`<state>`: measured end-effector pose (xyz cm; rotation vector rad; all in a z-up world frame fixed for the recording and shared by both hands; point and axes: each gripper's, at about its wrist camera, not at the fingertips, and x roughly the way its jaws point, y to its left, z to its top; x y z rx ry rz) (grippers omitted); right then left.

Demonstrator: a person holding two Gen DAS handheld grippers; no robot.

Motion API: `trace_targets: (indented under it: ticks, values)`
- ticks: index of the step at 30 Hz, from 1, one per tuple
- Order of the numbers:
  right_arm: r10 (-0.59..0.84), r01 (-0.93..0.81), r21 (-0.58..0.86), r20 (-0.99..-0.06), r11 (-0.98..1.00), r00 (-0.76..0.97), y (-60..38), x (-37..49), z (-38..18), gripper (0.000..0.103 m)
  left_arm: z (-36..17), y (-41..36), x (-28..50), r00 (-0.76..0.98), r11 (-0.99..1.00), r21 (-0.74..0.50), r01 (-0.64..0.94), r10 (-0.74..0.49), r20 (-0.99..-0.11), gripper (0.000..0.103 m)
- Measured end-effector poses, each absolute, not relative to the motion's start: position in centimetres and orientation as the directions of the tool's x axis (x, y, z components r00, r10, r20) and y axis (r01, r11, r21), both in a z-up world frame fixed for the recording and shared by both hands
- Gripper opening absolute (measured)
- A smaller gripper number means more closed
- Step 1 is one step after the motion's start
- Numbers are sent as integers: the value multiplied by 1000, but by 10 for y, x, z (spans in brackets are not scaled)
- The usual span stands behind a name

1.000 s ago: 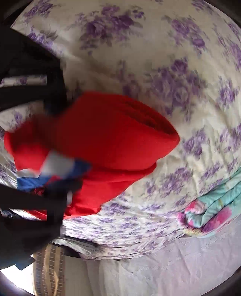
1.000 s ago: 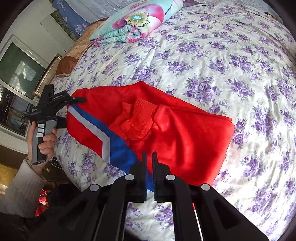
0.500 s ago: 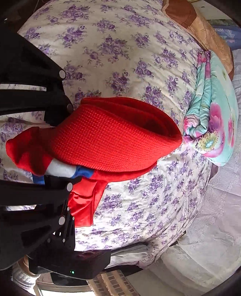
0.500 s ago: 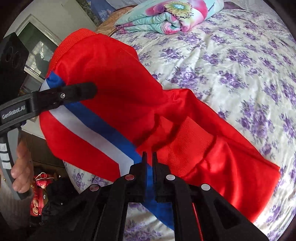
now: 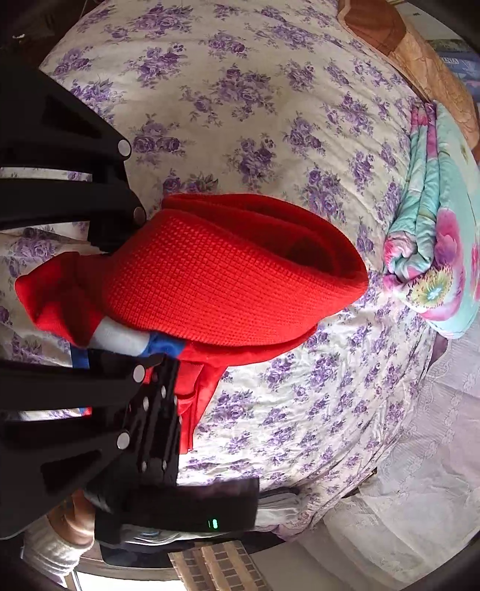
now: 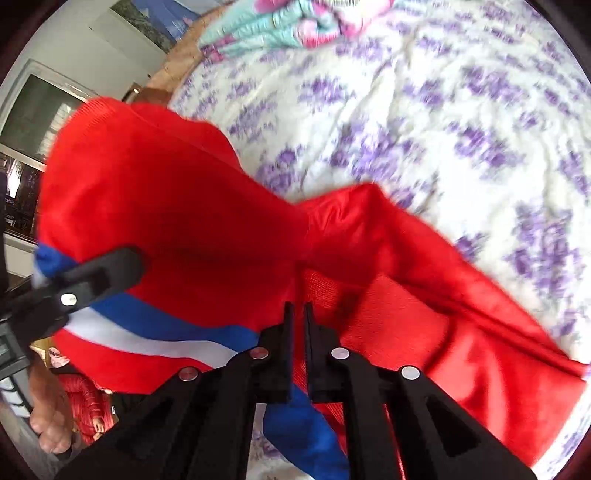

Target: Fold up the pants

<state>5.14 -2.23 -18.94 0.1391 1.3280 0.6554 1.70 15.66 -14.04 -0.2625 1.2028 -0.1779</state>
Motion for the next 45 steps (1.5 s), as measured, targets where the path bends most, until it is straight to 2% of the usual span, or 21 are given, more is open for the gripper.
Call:
trace_targets:
  ticks: [5, 8, 12, 15, 17, 19, 21, 24, 26, 28, 30, 31, 32, 33, 35, 38, 42, 45]
  values:
    - [405, -284, 339, -887, 897, 221, -111, 21, -152, 7, -137, 117, 21, 337, 973, -226, 49, -229, -913, 33]
    - [352, -160, 320, -899, 934, 259, -167, -2, -147, 7, -140, 78, 28, 315, 979, -188, 77, -203, -927, 33]
    - [291, 9, 309, -906, 951, 307, -228, -34, -151, 7, -154, 9, 26, 266, 972, -124, 198, -176, -948, 34]
    - [270, 83, 313, -903, 946, 334, -256, -52, -160, 7, -176, -35, 14, 224, 952, -100, 289, -169, -960, 44]
    - [263, 112, 313, -908, 943, 326, -262, -57, -171, 7, -199, -63, 7, 175, 926, -81, 368, -154, -972, 71]
    - [264, 133, 318, -912, 939, 316, -267, -62, -181, 7, -213, -88, -3, 135, 888, -71, 453, -148, -980, 80]
    - [263, 134, 317, -912, 939, 315, -265, -62, -186, 7, -208, -106, -18, 129, 848, -72, 525, -163, -978, 80]
    - [261, 121, 315, -908, 941, 329, -259, -62, -181, 6, -172, -104, -34, 149, 799, -145, 583, -281, -948, 81]
    - [262, 106, 313, -904, 944, 339, -256, -61, -177, 6, -148, -83, -33, 151, 794, -236, 560, -378, -914, 81]
    - [269, 86, 316, -898, 945, 347, -252, -59, -171, 7, -129, -54, -24, 189, 824, -289, 487, -423, -886, 81]
    - [295, 55, 334, -887, 941, 355, -245, -55, -163, 7, -125, -22, -12, 226, 871, -306, 384, -410, -884, 78]
    - [314, 34, 349, -879, 937, 357, -239, -52, -158, 7, -129, -7, -5, 230, 889, -313, 334, -399, -888, 68]
    - [336, 11, 364, -871, 932, 358, -232, -49, -154, 7, -137, 9, 3, 215, 901, -328, 284, -393, -894, 49]
    - [358, -20, 376, -863, 926, 357, -223, -45, -149, 7, -147, 20, 8, 186, 906, -352, 236, -398, -899, 39]
    - [389, -92, 382, -851, 920, 354, -201, -38, -140, 7, -165, 30, 10, 133, 894, -412, 176, -436, -890, 7]
    - [398, -177, 358, -854, 917, 334, -171, -25, -137, 7, -180, 25, 2, 108, 894, -414, 173, -435, -894, 6]
    - [386, -210, 336, -877, 918, 286, -150, -14, -153, 7, -201, 8, -3, 68, 902, -386, 196, -405, -912, 6]
    - [274, -193, 233, -936, 953, 221, -144, -13, -177, 6, -210, 5, -2, 56, 906, -370, 204, -388, -920, 6]
